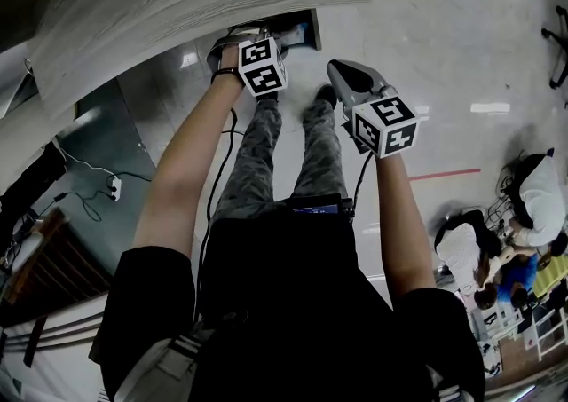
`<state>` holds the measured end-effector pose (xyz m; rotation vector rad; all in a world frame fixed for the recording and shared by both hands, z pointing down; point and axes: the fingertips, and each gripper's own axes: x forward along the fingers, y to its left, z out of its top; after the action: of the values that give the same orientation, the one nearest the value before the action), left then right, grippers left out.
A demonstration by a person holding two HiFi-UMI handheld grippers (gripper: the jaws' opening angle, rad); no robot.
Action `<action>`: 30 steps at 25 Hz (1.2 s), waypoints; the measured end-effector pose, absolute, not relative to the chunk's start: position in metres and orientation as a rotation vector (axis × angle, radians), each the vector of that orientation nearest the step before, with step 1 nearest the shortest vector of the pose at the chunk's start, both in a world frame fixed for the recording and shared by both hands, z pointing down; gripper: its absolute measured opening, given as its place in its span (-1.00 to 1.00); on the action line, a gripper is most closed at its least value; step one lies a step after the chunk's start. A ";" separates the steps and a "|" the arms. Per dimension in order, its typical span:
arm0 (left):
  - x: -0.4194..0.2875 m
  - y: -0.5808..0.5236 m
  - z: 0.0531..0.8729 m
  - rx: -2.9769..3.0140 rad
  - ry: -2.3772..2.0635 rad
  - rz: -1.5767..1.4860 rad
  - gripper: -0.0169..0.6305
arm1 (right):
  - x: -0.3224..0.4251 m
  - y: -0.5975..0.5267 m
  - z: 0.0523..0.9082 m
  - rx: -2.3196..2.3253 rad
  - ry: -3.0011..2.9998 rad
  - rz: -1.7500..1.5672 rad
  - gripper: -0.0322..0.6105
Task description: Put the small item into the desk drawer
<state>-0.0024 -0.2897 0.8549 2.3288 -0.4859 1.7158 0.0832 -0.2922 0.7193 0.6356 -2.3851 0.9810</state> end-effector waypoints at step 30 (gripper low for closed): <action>-0.042 -0.260 0.726 2.330 -0.984 1.339 -0.94 | 0.065 -0.260 0.637 0.673 -2.404 0.840 -0.89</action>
<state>-0.0421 -0.2599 0.7258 2.3301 -0.9840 1.3390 0.0654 -0.2597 0.6368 0.6732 -2.4035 0.8395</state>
